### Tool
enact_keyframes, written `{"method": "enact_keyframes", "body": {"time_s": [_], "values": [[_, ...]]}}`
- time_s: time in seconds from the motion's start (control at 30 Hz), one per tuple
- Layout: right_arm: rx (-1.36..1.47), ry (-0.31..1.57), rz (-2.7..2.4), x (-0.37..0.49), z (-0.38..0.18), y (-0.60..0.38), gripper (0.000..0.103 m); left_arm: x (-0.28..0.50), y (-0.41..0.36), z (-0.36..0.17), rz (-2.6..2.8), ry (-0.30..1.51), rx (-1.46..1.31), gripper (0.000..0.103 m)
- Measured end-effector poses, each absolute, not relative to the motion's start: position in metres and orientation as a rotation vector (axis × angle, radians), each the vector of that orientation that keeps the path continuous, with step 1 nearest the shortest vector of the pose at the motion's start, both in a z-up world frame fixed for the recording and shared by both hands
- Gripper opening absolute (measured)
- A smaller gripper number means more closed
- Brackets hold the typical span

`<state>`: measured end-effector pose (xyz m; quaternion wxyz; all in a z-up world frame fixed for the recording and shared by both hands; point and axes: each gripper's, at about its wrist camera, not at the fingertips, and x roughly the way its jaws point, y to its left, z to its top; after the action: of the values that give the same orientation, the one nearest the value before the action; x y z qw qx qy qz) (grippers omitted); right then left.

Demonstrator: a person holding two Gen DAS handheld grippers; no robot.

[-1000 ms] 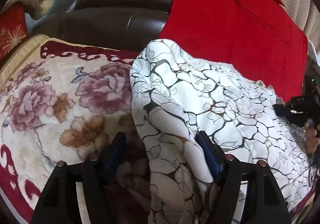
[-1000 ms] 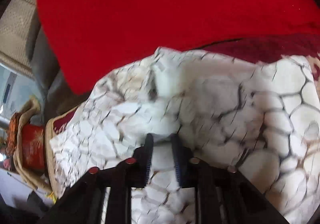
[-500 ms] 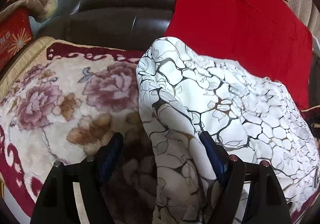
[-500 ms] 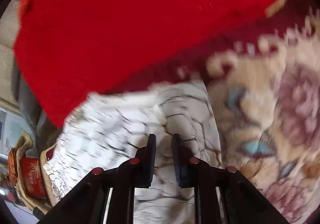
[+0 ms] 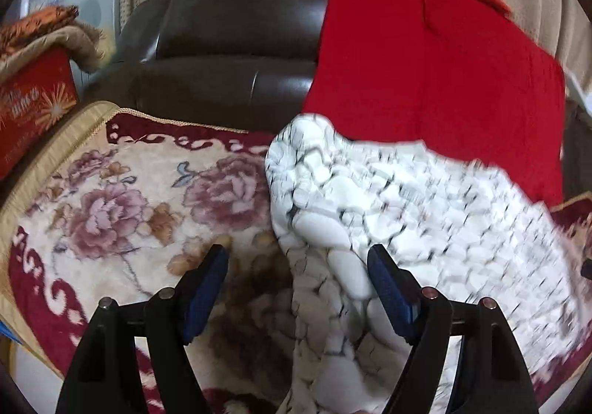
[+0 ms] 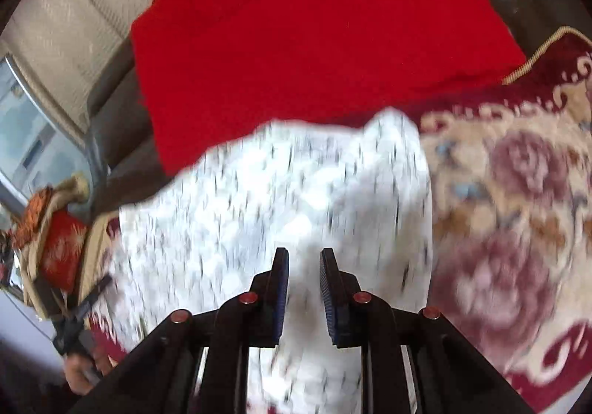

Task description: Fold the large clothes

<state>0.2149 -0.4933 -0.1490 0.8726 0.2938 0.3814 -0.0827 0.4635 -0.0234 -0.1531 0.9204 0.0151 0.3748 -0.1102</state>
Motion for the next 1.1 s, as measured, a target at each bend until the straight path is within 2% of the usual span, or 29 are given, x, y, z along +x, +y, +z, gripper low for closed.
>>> {"method": "enact_keyframes", "body": {"time_s": [0.1, 0.17, 0.33, 0.47, 0.57, 0.7, 1.1], "values": [[0.578, 0.870, -0.213, 0.217, -0.187, -0.478, 0.021, 0.471, -0.027, -0.179, -0.202, 0.831, 0.086, 0.081], [0.583, 0.836, -0.219, 0.215, -0.200, -0.480, 0.021, 0.475, -0.022, -0.186, -0.197, 0.864, 0.037, 0.082], [0.603, 0.804, -0.237, 0.203, -0.180, -0.473, 0.023, 0.462, -0.017, -0.170, -0.191, 0.829, 0.026, 0.081], [0.575, 0.703, -0.213, 0.188, -0.157, -0.464, 0.023, 0.442, -0.017, -0.155, -0.155, 0.749, 0.068, 0.081], [0.566, 0.673, -0.253, 0.185, -0.158, -0.458, 0.023, 0.439, -0.017, -0.159, -0.143, 0.755, 0.082, 0.081], [0.579, 0.769, -0.263, 0.199, -0.188, -0.460, 0.022, 0.443, -0.020, -0.174, -0.148, 0.772, 0.123, 0.081], [0.541, 0.655, -0.104, 0.235, -0.130, -0.419, 0.023, 0.441, -0.027, -0.174, -0.138, 0.748, 0.181, 0.082]]}}
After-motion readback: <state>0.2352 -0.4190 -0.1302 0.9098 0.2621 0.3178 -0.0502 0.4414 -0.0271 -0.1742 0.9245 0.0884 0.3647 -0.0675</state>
